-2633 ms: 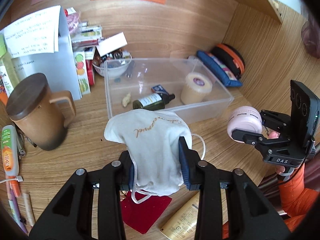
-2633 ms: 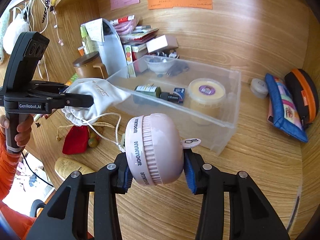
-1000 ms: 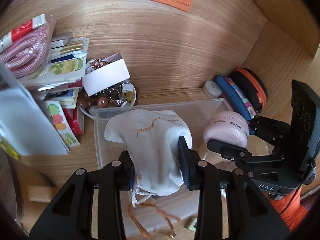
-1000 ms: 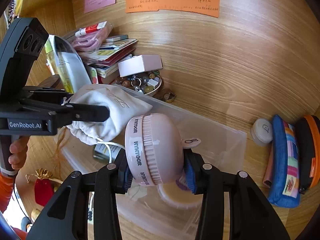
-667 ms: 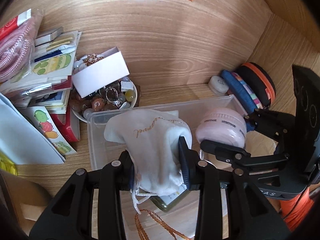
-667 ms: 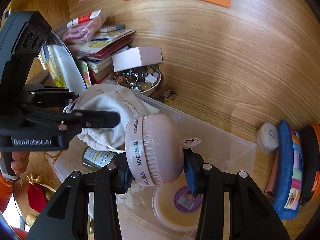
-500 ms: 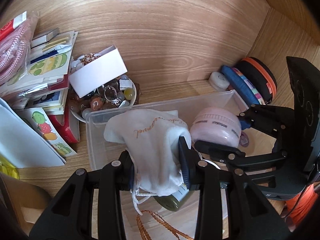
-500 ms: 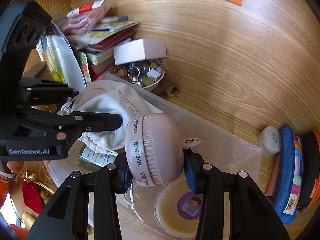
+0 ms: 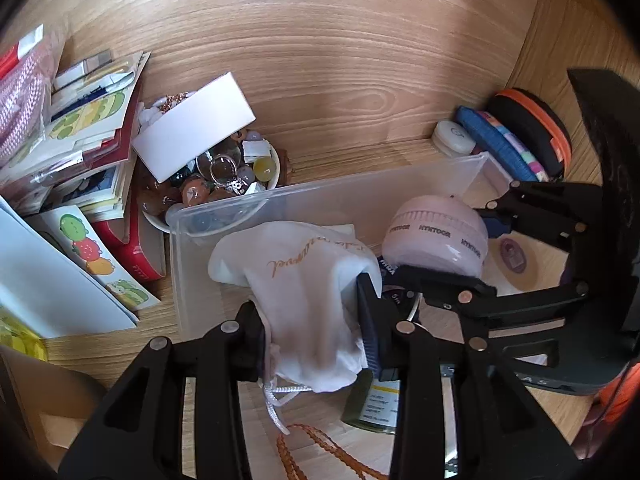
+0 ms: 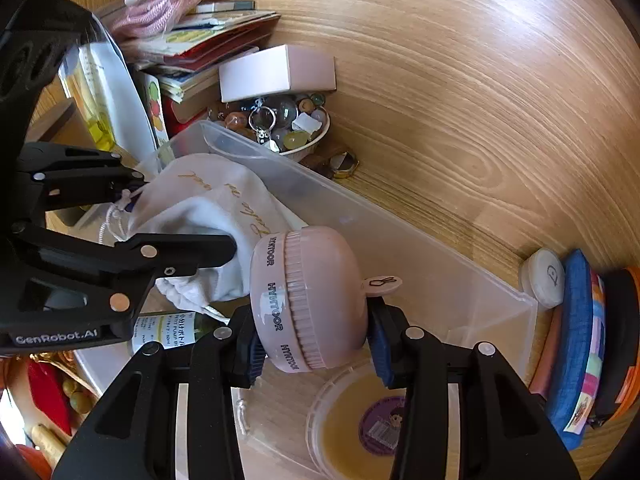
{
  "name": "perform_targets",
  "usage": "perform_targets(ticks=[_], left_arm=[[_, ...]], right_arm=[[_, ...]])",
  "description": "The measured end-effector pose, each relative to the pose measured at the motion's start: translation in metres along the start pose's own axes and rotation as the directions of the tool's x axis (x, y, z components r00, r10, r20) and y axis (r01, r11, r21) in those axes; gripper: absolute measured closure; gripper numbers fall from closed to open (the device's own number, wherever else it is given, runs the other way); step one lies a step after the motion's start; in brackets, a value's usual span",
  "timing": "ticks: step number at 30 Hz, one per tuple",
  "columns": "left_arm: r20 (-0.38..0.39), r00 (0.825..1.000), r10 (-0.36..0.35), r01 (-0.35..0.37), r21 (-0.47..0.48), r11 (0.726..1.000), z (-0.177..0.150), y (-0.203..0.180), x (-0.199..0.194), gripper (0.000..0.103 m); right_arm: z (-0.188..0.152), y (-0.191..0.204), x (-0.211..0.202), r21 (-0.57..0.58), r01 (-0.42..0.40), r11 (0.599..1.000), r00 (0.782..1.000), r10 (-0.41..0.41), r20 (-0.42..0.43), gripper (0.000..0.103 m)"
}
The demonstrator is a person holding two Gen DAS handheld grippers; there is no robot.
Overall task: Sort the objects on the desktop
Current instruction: 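Lower the pouch and pink container into the clear box and open both tools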
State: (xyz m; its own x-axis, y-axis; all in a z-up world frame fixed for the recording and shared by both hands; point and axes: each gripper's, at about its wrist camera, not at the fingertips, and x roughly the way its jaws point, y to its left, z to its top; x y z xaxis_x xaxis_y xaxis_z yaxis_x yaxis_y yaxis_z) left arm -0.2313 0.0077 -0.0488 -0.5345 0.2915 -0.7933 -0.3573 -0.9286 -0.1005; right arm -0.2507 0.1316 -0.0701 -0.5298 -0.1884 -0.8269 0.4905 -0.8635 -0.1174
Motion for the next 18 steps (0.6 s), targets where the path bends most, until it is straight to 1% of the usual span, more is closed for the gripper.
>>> perform_targets(ticks=[3,8,10,12,14,18], left_arm=[[0.003,0.999,0.038,-0.038,0.027,0.999,-0.0029,-0.004,0.0014,0.065],[0.007,0.999,0.049,-0.049,0.029,0.998,-0.0036,-0.0042,0.0014,0.065],[0.009,0.998,0.057,-0.058,0.031,0.998,-0.0038,-0.0045,0.0009,0.062],[0.012,0.998,0.065,-0.065,0.028,0.997,-0.003,-0.0054,0.002,0.06],[0.012,0.999,0.053,-0.054,0.02,0.998,-0.0026,-0.0038,0.0014,0.059],[0.01,0.999,0.048,-0.049,0.02,0.999,-0.0026,-0.0028,0.0005,0.056]], right_arm=[[-0.0019,0.0015,-0.0011,-0.002,0.014,1.0,1.0,-0.014,0.004,0.064],[-0.0039,0.0038,-0.0019,0.008,0.022,1.0,1.0,-0.022,0.006,0.063],[-0.0029,0.0057,-0.0013,-0.002,0.032,0.999,0.999,-0.032,-0.001,0.062],[-0.002,0.0082,-0.0001,-0.009,0.039,0.999,0.999,-0.039,-0.01,0.058],[-0.002,0.0072,-0.0007,-0.005,0.051,0.999,0.999,-0.051,-0.01,0.056],[-0.0046,0.0039,-0.0081,0.022,0.04,0.999,0.999,-0.04,0.003,0.048]])
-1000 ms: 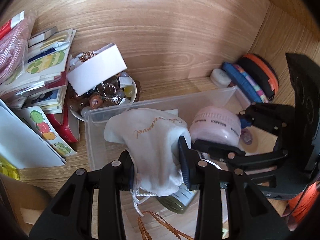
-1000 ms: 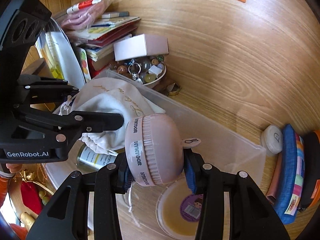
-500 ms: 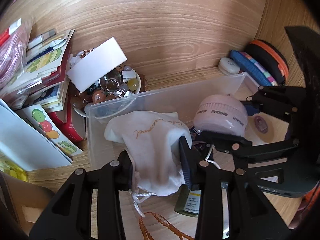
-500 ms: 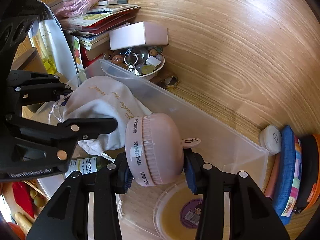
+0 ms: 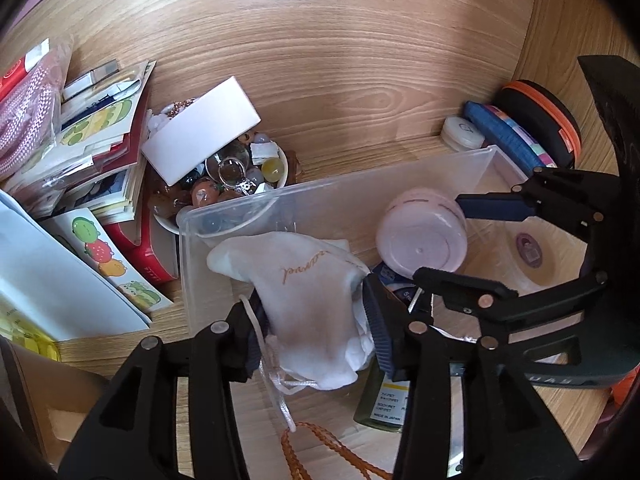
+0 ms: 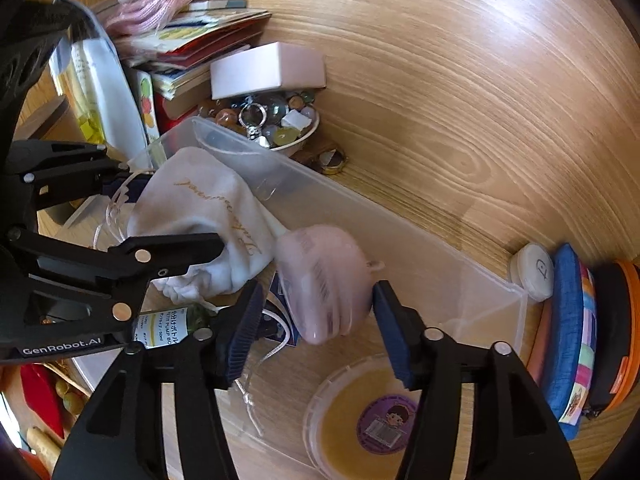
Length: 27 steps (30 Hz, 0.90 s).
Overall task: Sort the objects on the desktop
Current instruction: 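Lower the pouch and pink container into the clear box and open both tools, then withdraw both tools from the box toward the red pouch and green tile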
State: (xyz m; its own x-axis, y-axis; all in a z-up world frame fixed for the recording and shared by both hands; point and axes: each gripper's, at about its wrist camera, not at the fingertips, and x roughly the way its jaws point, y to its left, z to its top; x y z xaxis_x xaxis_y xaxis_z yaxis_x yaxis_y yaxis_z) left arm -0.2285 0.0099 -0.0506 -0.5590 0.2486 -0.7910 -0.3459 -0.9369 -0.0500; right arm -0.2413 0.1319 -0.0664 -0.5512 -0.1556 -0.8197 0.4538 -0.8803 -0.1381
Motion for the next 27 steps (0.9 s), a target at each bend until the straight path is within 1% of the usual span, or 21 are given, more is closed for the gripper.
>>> perform_targets(ticks=[5,6,10,12,15,19,20,23,27], left_arm=[[-0.001,1.0,0.009,-0.009,0.008,1.0,0.001,-0.004,-0.001,0.048],[0.0,1.0,0.014,-0.014,0.006,1.0,0.002,-0.004,-0.003,0.047],[0.006,1.0,0.018,-0.018,-0.01,1.0,0.002,-0.002,-0.01,0.044],[0.019,0.999,0.037,-0.037,-0.015,0.999,0.001,-0.001,-0.018,0.039],[0.042,0.998,0.049,-0.048,-0.015,0.999,0.0,-0.003,-0.033,0.036],[0.07,0.995,0.071,-0.071,-0.002,0.997,-0.001,-0.011,-0.054,0.031],[0.077,0.994,0.075,-0.075,0.002,0.997,-0.002,-0.013,-0.059,0.03],[0.094,0.992,0.086,-0.087,0.012,0.996,-0.006,-0.019,-0.072,0.03],[0.114,0.988,0.102,-0.105,0.02,0.994,-0.01,-0.028,-0.089,0.026]], right_arm=[[-0.002,-0.01,-0.006,0.028,-0.004,1.0,1.0,0.004,0.011,0.047],[-0.003,-0.011,-0.008,0.031,0.005,1.0,1.0,-0.006,0.016,0.047],[-0.005,-0.016,-0.019,0.04,0.009,0.999,0.999,-0.011,0.038,0.047],[-0.006,-0.018,-0.024,0.045,0.02,0.999,0.998,-0.022,0.051,0.046],[-0.009,-0.026,-0.025,0.059,0.017,0.998,0.998,-0.021,0.063,0.046],[-0.015,-0.024,-0.042,0.067,0.025,0.997,0.996,-0.03,0.086,0.046],[-0.016,-0.023,-0.047,0.067,0.027,0.997,0.995,-0.033,0.092,0.045],[-0.021,-0.021,-0.061,0.071,0.033,0.997,0.991,-0.042,0.126,0.033],[-0.028,-0.012,-0.08,0.052,0.05,0.997,0.984,-0.058,0.167,0.033]])
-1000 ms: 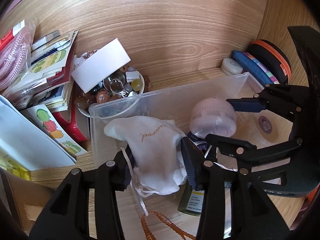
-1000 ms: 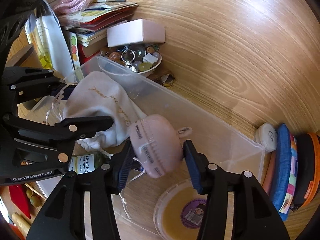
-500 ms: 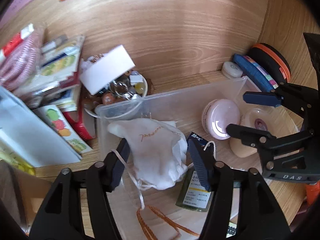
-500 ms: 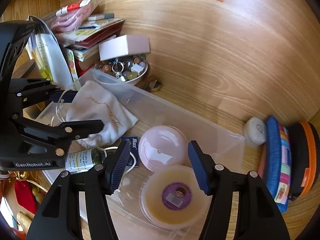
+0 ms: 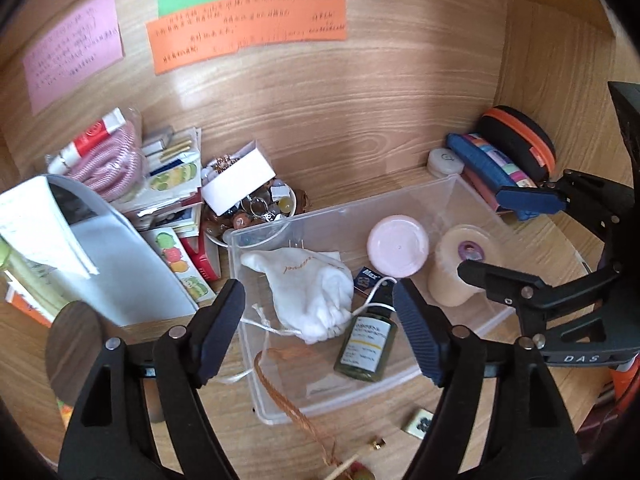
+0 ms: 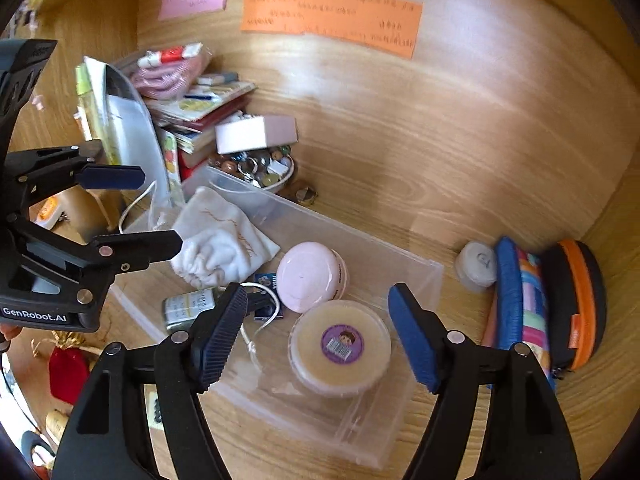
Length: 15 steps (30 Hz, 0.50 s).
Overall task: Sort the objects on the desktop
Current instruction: 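Withdraw both tools from the box toward the red pouch and green tile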
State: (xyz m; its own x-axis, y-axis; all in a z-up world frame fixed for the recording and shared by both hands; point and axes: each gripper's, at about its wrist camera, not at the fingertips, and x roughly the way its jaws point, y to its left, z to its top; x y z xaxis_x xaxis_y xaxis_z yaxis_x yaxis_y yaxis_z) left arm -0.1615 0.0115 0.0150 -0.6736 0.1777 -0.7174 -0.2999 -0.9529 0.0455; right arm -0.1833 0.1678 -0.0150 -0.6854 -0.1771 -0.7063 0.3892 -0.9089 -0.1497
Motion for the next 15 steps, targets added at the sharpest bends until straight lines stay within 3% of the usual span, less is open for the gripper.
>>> perform_targets(ticks=[4,6,15], left_arm=[[0.016,1.0,0.012,-0.012,0.0,1.0,-0.005,-0.003,-0.016,0.024],[0.028,0.999,0.019,-0.019,-0.001,1.0,-0.009,-0.004,-0.025,0.017],[0.049,0.997,0.059,-0.059,-0.001,0.998,-0.031,-0.004,-0.054,0.015]], right_arm=[[-0.006,0.009,-0.017,-0.023,0.013,1.0,1.0,-0.012,0.023,0.033],[-0.009,0.012,-0.025,-0.029,0.018,0.999,0.999,-0.017,0.033,0.033],[-0.03,0.033,-0.049,-0.06,0.022,0.998,0.998,-0.018,0.065,0.033]])
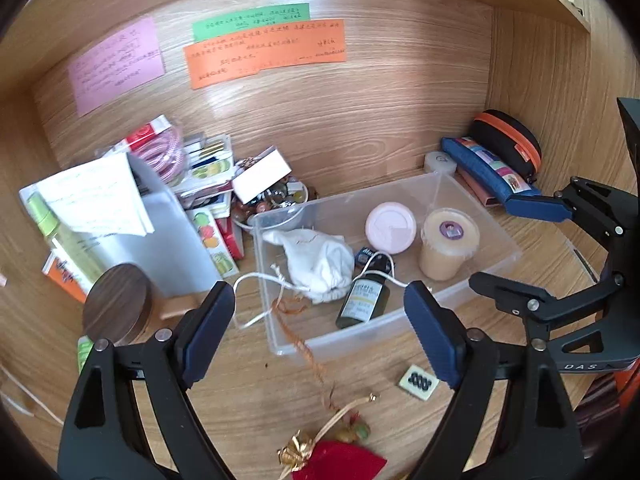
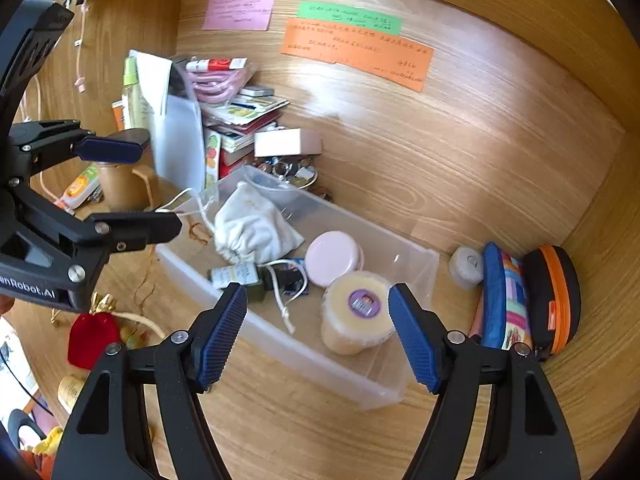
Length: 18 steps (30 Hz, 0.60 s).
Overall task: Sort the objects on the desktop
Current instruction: 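Withdraw both tools from the box toward the red pouch and green tile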
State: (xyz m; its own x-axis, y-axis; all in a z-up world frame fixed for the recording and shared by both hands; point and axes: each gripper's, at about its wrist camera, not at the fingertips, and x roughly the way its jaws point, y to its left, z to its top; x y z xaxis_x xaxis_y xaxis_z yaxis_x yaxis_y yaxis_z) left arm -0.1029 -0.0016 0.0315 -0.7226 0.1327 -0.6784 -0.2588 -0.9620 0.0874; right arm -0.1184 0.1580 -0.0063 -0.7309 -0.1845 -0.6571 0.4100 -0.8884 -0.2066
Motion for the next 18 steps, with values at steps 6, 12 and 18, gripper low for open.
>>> perform_targets(ticks=[6,12,18], left_arm=[[-0.018,1.0,0.021,-0.021,-0.01,1.0,-0.021,0.005,-0.01,0.013],[-0.049,0.997,0.053,-0.054,-0.016,0.998,-0.051,0.011,-0.016,0.013],[-0.09,0.994,0.069,-0.074,-0.046,0.996,-0.085,0.02,-0.017,0.013]], right_arm=[[-0.015,0.01,-0.008,0.01,-0.011,1.0,1.0,0.011,0.005,0.033],[-0.039,0.015,-0.015,0.06,-0.047,0.997,0.999,0.046,0.011,0.033],[-0.061,0.024,-0.015,0.071,-0.052,0.996,0.999,0.053,-0.012,0.033]])
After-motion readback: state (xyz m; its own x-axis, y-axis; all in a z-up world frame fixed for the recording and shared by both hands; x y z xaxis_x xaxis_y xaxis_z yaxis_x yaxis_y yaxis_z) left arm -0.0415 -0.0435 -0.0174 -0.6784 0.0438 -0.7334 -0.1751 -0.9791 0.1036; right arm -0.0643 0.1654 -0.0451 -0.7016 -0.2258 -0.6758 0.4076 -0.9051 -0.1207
